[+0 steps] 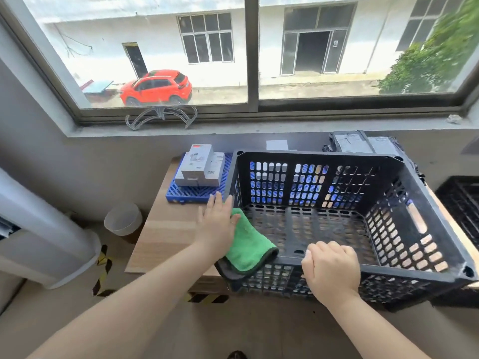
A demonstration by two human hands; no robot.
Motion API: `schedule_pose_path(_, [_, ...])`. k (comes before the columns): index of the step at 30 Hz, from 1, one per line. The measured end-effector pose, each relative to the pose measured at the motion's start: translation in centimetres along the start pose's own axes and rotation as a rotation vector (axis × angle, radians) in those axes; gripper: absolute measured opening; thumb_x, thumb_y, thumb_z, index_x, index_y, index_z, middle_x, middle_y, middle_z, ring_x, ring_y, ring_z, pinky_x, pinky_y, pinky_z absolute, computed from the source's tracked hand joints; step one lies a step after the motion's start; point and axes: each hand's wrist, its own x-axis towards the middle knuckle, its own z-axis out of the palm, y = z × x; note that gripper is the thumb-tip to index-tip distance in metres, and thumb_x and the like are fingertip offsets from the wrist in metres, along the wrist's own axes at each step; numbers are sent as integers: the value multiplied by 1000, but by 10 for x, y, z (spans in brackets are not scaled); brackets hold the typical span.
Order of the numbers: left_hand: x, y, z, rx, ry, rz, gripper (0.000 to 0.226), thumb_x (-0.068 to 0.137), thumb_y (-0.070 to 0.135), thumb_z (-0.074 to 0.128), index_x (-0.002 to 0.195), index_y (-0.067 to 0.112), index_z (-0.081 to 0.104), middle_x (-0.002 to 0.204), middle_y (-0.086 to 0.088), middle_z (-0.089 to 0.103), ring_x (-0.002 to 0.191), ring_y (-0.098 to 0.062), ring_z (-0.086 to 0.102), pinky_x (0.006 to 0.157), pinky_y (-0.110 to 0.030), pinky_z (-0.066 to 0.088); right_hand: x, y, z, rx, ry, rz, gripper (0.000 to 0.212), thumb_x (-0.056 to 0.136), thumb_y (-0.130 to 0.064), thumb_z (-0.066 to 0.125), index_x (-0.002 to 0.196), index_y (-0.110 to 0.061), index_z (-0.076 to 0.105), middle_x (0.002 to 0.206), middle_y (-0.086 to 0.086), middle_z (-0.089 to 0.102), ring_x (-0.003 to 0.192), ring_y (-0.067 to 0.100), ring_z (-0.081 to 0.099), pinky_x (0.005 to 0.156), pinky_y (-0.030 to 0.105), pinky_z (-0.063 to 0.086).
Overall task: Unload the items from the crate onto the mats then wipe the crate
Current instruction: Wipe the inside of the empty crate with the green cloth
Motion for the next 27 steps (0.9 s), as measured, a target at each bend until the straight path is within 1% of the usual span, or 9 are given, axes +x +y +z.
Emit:
schedule_pose_path(1, [-1, 3, 8, -49, -106, -83, 72, 102, 55, 25, 157, 13, 6, 164, -15, 0, 152, -30, 1, 120, -45, 12, 1, -1, 0, -4, 1, 6, 38, 90, -26, 34, 56, -16, 51, 54, -2, 47, 53, 25, 46, 59, 35, 34])
schedule_pose_path(2, [1, 5, 13, -46, -137, -109, 82, 100, 58, 30, 157, 13, -7, 163, -14, -12, 151, -32, -10, 121, -45, 7, 3, -2, 0, -6, 2, 13, 38, 89, -26, 34, 56, -16, 50, 54, -2, 47, 53, 25, 46, 59, 36, 34])
schedule_pose_path(5, [22, 4, 14, 20, -155, -104, 95, 98, 44, 47, 152, 11, -23, 159, -15, -28, 147, -34, -24, 122, -48, -2, 8, -7, -3, -10, -23, 43, 36, 89, -25, 34, 54, -19, 44, 52, -3, 45, 52, 24, 45, 59, 35, 31])
schedule_pose_path(8, [50, 2, 16, 15, -154, -100, 91, 98, 19, 50, 152, 10, -22, 160, -16, -27, 147, -34, -25, 122, -48, 0, 11, -11, -7, -35, -90, 64, 34, 88, -27, 33, 54, -23, 33, 49, -6, 37, 49, 21, 41, 59, 31, 25])
schedule_pose_path(10, [67, 0, 18, 12, -124, -98, 88, 97, 13, 48, 153, 9, -20, 160, -16, -25, 147, -34, -23, 122, -47, 0, 13, -12, -7, -56, -148, 62, 37, 88, -29, 31, 52, -23, 32, 48, -7, 30, 47, 19, 37, 59, 31, 22])
schedule_pose_path(14, [105, -1, 20, -30, -93, -90, 88, 92, 2, 45, 153, 7, -18, 160, -20, -21, 147, -37, -21, 122, -47, -3, 9, -11, -6, -31, -183, 61, 38, 91, -29, 32, 54, -23, 41, 49, -6, 43, 51, 20, 45, 59, 31, 22])
schedule_pose_path(17, [134, 0, 19, -7, -72, -82, 91, 90, 3, 49, 154, 5, -16, 161, -22, -16, 148, -39, -17, 121, -47, 0, 7, -10, -6, -14, -179, 100, 37, 90, -28, 35, 56, -22, 49, 53, -4, 51, 57, 20, 50, 60, 34, 29])
schedule_pose_path(22, [173, 4, 17, 3, -65, -50, 88, 90, 0, 49, 155, 7, -10, 161, -21, -16, 148, -39, -17, 121, -48, 2, 3, -10, -6, -21, -176, 133, 36, 89, -29, 37, 56, -23, 52, 55, -5, 52, 59, 18, 50, 62, 34, 32])
schedule_pose_path(27, [206, 6, 12, -20, -68, 69, 53, 106, 24, 30, 157, 13, 15, 164, -16, -5, 150, -36, -13, 120, -50, 4, 8, -9, -4, -31, -175, 140, 38, 87, -29, 36, 53, -23, 52, 52, -5, 51, 54, 18, 48, 58, 33, 37])
